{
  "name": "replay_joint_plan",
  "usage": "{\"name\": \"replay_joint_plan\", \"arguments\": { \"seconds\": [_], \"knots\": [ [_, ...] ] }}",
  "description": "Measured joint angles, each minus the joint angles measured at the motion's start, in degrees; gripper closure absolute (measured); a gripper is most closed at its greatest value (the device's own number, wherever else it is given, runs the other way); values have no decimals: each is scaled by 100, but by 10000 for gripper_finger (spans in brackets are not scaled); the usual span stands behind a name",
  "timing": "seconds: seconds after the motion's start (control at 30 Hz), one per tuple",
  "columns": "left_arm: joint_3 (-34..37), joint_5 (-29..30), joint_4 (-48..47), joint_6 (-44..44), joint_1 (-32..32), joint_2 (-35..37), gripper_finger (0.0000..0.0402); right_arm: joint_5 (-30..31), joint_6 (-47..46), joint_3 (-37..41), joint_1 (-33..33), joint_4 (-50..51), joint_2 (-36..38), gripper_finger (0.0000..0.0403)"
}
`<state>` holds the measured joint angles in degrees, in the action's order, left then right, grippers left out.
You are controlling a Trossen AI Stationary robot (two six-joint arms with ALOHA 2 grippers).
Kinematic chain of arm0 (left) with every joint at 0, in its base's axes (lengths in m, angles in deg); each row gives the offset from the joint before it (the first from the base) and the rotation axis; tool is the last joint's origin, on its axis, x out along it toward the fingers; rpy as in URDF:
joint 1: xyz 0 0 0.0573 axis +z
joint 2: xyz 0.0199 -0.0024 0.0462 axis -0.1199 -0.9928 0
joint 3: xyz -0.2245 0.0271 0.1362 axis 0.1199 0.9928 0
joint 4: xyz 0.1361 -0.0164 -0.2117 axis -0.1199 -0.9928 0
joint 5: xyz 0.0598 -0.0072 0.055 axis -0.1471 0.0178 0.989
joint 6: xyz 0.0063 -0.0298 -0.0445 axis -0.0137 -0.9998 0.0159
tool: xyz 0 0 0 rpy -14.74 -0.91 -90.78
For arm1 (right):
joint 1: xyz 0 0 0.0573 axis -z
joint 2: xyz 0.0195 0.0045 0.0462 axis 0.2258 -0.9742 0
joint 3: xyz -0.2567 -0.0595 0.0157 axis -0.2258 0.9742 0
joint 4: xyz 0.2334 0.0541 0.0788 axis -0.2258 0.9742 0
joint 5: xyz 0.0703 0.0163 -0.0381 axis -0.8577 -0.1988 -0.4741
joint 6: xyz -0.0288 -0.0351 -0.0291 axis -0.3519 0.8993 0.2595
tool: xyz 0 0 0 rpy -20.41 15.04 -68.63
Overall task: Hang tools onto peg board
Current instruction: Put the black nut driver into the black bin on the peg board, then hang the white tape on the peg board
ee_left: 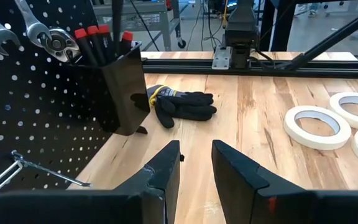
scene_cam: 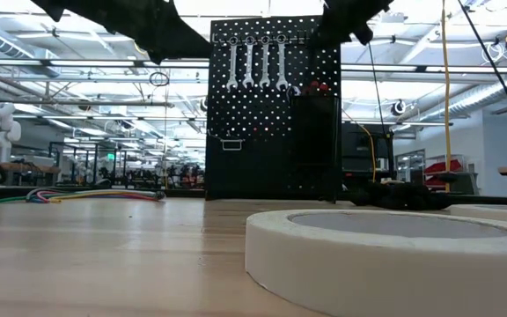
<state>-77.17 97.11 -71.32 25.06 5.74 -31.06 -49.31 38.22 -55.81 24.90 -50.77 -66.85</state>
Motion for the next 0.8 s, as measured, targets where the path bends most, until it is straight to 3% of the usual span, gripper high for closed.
{"name": "replay_joint_plan", "arguments": {
  "seconds": [0.1,0.4,0.6,0.67,0.8],
  "knots": [
    [0,-63,2,-2,0,0,306,2,-197,0,125,185,-50,352],
    [2,-260,107,-133,-2,0,306,48,-187,0,283,160,60,201],
    [2,-533,239,-306,-73,0,306,-61,-68,-72,164,-72,384,160],
    [2,-789,232,-310,-155,0,306,-520,-228,-98,26,-61,494,159],
    [2,-1155,244,-305,-424,-32,306,-2090,-729,-88,-399,-9,538,166]
  ]
}}
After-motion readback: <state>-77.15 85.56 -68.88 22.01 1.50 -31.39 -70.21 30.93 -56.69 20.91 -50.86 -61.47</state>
